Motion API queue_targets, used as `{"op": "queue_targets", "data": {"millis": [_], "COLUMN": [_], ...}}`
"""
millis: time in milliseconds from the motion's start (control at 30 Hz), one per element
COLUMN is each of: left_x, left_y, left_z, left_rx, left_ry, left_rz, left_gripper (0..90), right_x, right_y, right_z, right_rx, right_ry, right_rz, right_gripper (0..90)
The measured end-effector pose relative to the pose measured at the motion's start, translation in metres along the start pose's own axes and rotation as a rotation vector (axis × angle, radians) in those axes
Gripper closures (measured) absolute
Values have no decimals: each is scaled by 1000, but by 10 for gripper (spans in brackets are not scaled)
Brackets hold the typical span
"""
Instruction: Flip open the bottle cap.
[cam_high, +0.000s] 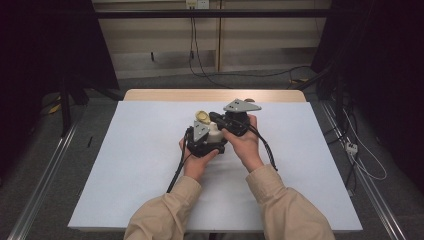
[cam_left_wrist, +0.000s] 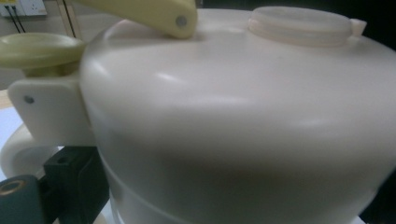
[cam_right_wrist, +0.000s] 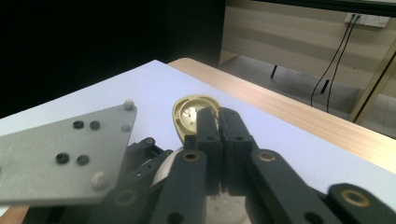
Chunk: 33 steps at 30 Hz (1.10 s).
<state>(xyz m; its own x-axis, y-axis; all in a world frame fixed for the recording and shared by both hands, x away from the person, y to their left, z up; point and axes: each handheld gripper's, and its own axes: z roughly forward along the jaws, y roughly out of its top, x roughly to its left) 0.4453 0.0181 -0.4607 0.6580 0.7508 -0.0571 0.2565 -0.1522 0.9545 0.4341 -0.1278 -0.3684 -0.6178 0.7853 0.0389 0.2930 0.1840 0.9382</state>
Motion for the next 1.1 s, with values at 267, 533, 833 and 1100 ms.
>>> {"op": "queue_targets", "data": {"millis": [267, 533, 833, 1100], "left_x": [0, 0, 2, 3], "left_y": [0, 0, 0, -1], "left_z": [-2, -3, -7, -10], "left_rx": [17, 42, 78, 132], "left_ry": [-5, -2, -15, -16], "left_rz": [10, 39, 71, 81], "left_gripper": [46, 42, 41, 42], "right_x": [-2, -5, -9, -7], "right_y": [-11, -27, -46, -66], "right_z": [-15, -32, -56, -73], "right_rx": [0, -20, -36, -35], "right_ry": [-22, -18, -19, -14], "right_rz": [-14, 4, 24, 33], "right_gripper": [669, 426, 221, 146]}}
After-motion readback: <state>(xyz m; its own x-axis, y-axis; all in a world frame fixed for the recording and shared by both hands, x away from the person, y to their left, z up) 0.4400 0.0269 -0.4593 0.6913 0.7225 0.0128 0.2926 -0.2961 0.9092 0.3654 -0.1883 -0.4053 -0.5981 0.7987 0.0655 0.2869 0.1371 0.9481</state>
